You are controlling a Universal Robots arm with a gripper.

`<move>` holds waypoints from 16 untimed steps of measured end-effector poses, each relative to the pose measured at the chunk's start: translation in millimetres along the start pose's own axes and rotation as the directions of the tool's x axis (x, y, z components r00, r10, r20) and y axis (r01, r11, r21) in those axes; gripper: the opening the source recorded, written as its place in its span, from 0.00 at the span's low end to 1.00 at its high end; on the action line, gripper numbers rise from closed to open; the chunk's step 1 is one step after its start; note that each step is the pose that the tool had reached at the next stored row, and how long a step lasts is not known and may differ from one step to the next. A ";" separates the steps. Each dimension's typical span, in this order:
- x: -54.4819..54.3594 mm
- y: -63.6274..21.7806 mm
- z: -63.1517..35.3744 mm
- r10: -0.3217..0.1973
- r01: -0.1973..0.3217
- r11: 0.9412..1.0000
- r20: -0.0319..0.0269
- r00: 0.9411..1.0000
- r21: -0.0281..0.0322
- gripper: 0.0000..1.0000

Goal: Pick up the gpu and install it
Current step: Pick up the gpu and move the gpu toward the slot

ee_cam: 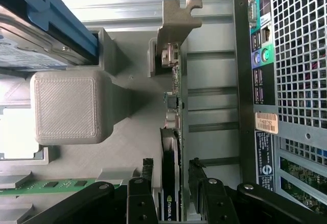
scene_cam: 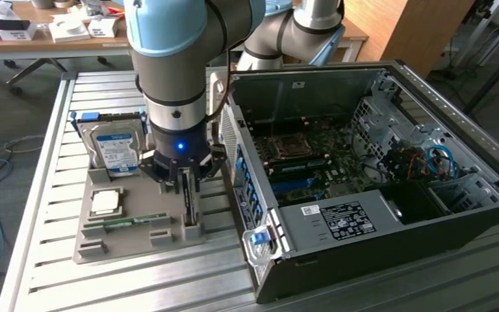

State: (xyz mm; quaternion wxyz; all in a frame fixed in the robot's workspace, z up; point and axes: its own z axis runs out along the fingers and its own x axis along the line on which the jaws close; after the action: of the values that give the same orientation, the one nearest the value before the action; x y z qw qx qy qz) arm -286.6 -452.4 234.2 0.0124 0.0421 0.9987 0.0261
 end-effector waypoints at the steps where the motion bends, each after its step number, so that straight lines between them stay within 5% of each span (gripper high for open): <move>1: 0.1 0.2 0.2 0.000 0.000 1.000 0.000 1.000 0.000 0.42; 16: 2.2 1.5 1.6 0.002 -0.002 1.000 0.000 1.000 0.000 0.42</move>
State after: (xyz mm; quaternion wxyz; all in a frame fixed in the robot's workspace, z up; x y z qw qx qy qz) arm -288.6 -450.7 232.6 0.0125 0.0431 0.9987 0.0261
